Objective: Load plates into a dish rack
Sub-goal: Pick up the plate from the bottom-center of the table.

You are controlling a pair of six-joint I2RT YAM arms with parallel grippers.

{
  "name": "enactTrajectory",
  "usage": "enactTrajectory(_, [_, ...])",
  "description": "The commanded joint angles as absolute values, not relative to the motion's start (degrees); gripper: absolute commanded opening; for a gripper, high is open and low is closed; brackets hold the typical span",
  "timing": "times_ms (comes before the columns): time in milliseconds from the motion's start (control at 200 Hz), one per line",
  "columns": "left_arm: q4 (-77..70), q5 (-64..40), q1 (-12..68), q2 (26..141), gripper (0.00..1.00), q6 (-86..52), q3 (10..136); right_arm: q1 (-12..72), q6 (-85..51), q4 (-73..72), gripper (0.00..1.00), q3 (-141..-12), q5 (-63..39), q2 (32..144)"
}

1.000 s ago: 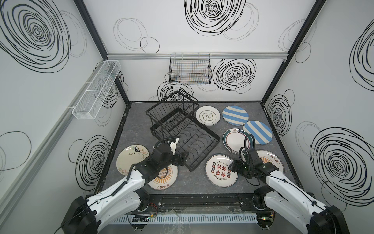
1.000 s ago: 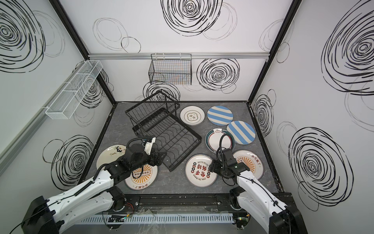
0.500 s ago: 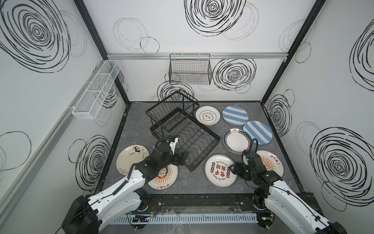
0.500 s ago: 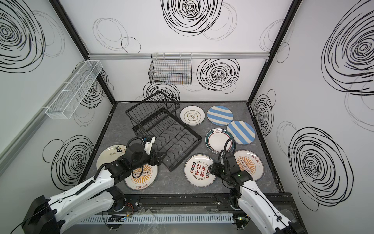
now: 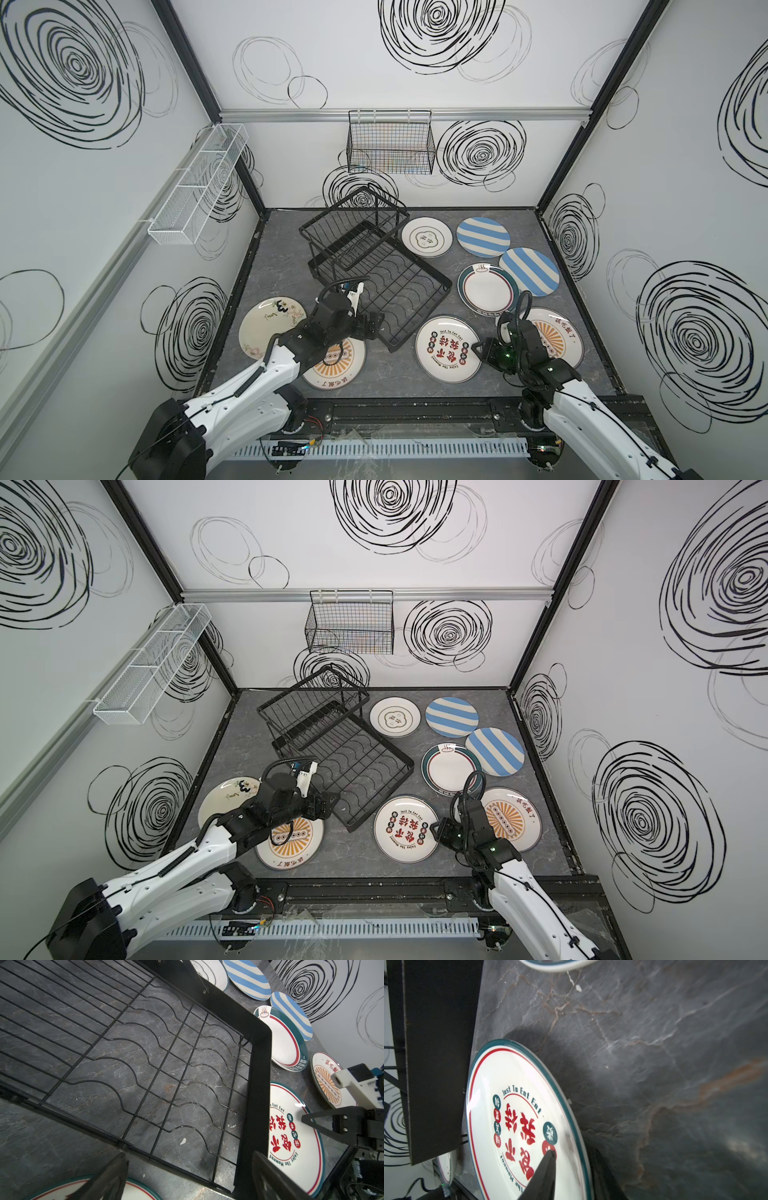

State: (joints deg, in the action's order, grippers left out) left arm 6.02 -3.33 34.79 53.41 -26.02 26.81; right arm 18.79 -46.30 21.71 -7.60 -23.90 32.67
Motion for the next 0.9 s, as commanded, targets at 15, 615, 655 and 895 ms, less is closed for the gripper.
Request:
enactTrajectory(15, [5.6,-2.6,34.4,53.1,0.96,-25.4,28.8,18.8,-46.6,23.8,0.24,-6.4,-23.3,32.0])
enactTrajectory(615, [6.2,-1.6,31.3,56.0,0.96,-20.9,32.1,18.9,-42.7,34.4,0.00,-22.3,-13.5,33.2])
enactTrajectory(655, [5.7,-1.7,30.6,56.4,0.96,-20.1,32.3,18.9,-42.2,35.3,0.00,-24.5,-12.8,34.0])
enactTrajectory(895, [5.4,0.1,29.2,59.5,0.96,-19.1,34.2,18.9,-37.0,41.3,0.00,-38.9,-6.2,40.1])
